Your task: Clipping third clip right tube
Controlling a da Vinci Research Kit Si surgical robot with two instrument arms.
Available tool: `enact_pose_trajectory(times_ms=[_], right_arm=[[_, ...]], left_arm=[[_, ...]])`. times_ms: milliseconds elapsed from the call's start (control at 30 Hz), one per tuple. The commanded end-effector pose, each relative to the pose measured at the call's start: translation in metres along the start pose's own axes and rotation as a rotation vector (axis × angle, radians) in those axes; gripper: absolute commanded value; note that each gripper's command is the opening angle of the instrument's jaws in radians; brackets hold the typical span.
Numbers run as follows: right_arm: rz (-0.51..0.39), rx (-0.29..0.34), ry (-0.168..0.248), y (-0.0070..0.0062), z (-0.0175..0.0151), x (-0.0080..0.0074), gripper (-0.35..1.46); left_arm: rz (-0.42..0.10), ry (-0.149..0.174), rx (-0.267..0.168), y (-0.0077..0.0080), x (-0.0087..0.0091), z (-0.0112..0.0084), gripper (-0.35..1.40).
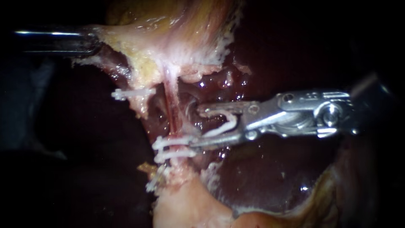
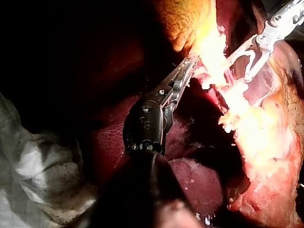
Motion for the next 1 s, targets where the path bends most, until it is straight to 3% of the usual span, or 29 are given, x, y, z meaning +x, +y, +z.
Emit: enact_pose_trajectory(times_ms=[33, 267, 467, 700, 1000], right_arm=[[0.0, -0.002, 0.003, 0.0003, 0.0003, 0.0001, 0.49], [0.02, 0.002, 0.075, 0.0018, 0.0025, 0.0013, 0.49], [0.055, 0.056, 0.109, 0.0017, 0.0033, 0.0017, 0.47], [0.079, 0.099, 0.177, 0.0019, 0.004, 0.0022, 0.47], [0.069, 0.163, 0.221, 0.002, 0.0044, 0.0026, 0.47]], left_arm=[[0.0, 0.0, 0.0, 0.0, 0.0, 0.0, -0.35], [0.0, 0.0, 0.0, 0.0, 0.0, 0.0, -0.35], [0.0, 0.0, 0.0, 0.0, 0.0, 0.0, -0.35], [0.0, 0.0, 0.0, 0.0, 0.0, 0.0, -0.35], [0.0, 0.0, 0.001, 0.0, 0.0, 0.0002, -0.35]])
